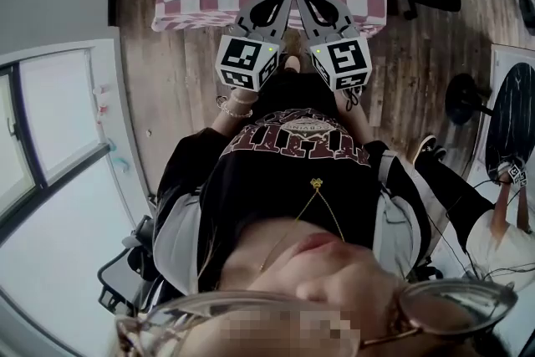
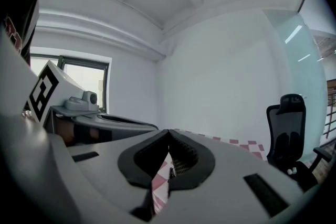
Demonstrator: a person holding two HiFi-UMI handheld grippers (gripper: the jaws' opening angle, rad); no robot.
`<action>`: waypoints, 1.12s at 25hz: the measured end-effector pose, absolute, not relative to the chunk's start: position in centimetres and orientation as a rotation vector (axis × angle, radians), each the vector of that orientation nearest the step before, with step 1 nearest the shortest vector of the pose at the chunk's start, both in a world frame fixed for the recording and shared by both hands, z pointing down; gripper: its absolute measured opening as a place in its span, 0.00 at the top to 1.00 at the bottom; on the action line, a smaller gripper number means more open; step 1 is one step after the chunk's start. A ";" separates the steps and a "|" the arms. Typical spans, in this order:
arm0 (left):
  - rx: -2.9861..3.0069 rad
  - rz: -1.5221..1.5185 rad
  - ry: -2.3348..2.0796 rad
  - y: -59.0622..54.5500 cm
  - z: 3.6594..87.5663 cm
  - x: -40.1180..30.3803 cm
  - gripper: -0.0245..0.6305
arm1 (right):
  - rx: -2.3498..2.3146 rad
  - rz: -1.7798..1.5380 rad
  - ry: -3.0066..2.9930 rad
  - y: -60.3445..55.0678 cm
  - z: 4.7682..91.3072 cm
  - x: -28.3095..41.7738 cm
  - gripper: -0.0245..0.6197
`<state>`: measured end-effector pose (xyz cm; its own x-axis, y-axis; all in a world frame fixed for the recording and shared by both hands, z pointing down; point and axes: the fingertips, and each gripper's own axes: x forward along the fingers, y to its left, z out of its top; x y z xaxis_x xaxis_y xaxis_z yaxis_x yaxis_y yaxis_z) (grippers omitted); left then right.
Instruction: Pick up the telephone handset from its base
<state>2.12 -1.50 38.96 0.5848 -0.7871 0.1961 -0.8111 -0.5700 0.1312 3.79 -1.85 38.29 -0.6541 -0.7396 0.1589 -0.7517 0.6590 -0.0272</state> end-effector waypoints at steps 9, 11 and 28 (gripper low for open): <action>2.624 0.199 -1.281 -3.3 39.3 2.0 0.95 | 1.281 0.156 -2.715 -3.8 38.7 4.1 0.93; 2.628 0.201 -1.268 -3.9 39.4 1.9 0.95 | 1.285 0.160 -2.711 -4.4 38.7 3.9 0.93; 2.660 0.244 -1.141 -11.0 40.4 -0.7 0.95 | 1.328 0.191 -2.653 -11.1 39.6 1.0 0.93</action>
